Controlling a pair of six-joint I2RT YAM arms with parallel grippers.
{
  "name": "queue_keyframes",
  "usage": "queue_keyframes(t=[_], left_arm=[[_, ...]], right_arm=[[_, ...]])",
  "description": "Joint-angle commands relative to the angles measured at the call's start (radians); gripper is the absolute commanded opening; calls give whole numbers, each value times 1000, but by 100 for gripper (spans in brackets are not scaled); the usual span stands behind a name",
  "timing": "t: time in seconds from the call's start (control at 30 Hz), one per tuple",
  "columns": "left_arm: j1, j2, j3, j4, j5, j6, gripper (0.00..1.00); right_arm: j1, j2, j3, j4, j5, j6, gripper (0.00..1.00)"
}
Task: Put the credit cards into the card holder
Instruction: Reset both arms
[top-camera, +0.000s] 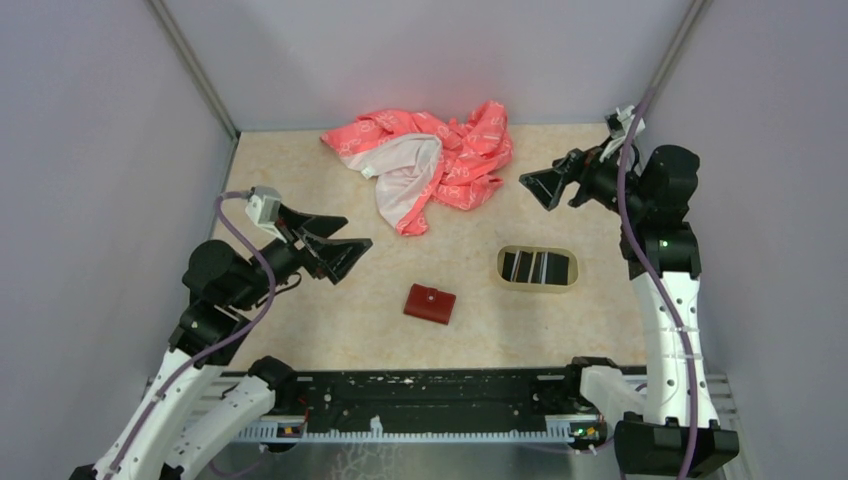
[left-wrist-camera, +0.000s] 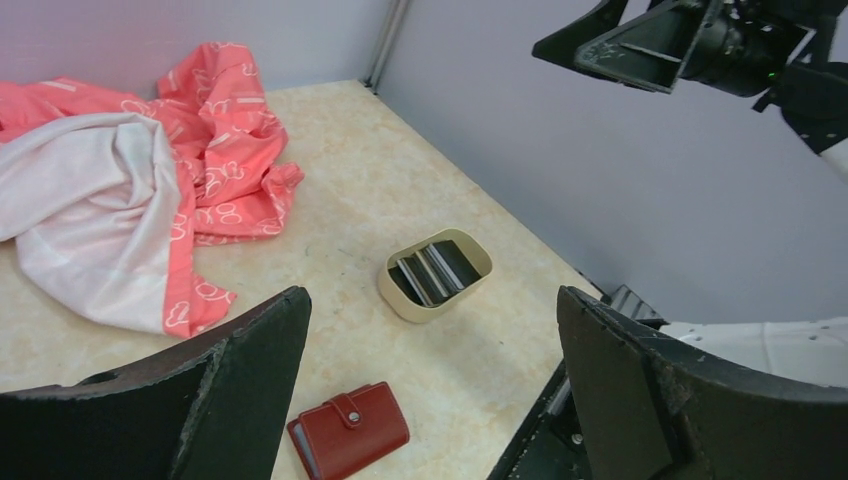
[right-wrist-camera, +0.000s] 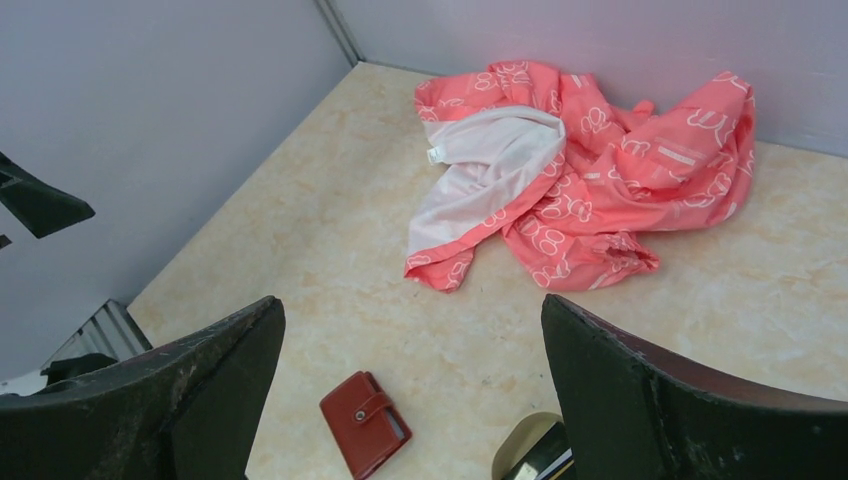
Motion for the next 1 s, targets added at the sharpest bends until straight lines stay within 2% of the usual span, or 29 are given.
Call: queue_keyframes(t=[0.0, 0.17, 0.5, 0.97], left_arm=[[5, -32, 9, 48, 60, -65, 98], [6, -55, 20, -11, 15, -36, 98], [6, -74, 40, -116, -94, 41, 98], [6, -97, 25, -122, -113, 60, 98]], right_arm=[[-6, -12, 35, 60, -3, 59, 99], [-6, -12, 58, 42, 32, 63, 98], [-6, -11, 75, 28, -15, 25, 99], [-6, -9, 77, 42, -25, 33, 99]])
